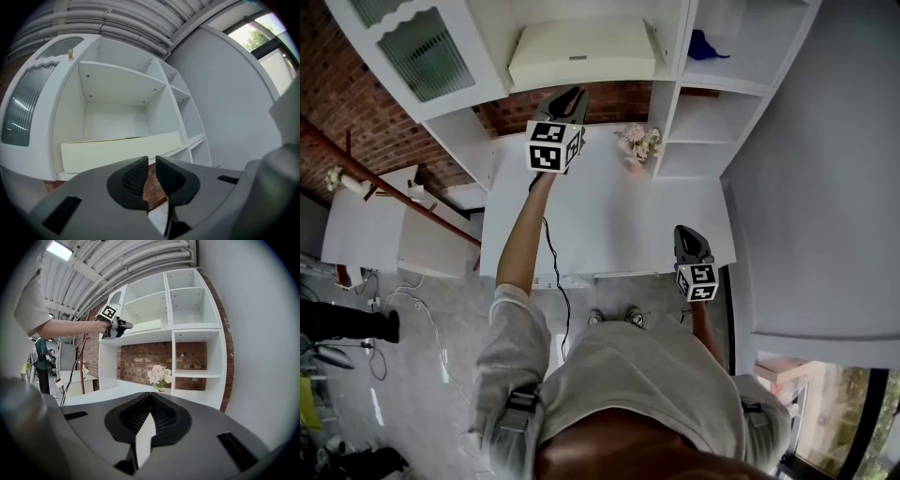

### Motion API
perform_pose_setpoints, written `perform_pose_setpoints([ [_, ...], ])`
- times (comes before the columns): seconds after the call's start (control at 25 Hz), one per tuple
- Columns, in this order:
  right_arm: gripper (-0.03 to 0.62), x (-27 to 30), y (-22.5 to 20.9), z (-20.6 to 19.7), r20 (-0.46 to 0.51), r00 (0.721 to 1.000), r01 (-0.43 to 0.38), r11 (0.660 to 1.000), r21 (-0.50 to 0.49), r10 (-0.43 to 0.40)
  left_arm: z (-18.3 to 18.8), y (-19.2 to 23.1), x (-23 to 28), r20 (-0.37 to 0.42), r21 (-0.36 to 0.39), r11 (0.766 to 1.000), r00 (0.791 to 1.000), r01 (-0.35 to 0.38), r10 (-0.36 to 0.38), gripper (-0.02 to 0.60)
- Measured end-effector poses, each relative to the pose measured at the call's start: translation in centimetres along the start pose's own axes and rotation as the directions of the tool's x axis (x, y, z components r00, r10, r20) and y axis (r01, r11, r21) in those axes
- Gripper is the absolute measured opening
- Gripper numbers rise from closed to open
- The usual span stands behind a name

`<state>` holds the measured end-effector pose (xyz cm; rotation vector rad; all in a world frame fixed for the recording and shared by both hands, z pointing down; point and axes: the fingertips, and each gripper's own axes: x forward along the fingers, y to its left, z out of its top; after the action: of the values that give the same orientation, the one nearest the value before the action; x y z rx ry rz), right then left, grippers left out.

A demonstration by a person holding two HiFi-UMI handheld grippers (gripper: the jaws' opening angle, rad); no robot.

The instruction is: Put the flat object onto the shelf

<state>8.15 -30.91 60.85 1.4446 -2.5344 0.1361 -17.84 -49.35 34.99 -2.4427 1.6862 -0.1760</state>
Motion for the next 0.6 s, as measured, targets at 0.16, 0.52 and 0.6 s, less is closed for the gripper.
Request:
perform_pose_setpoints([
  [0.16,0.029,0.6,1.1,0.3,0.004,1.0,-0.03,1.0,-0.009,0.03,-2.5,-0.4,-2.3,-0.029,0.001,1.0,1.0,-0.005,0.005,0.017],
  [0.52,0.029,1.9,3.8,0.6,-0.003,0.994,-0.11,0.993,-0.03,0.11,-9.4,-1.8,-8.8,-0.088,-0.013,1.0,0.996,-0.023,0.021,0.015],
  [0.6,0.029,2.2,4.6,0.8,-0.003,0.991,-0.132,0.99,-0.04,0.132,-11.3,-2.2,-10.9,-0.099,-0.016,0.999,0.994,-0.036,0.034,0.015],
])
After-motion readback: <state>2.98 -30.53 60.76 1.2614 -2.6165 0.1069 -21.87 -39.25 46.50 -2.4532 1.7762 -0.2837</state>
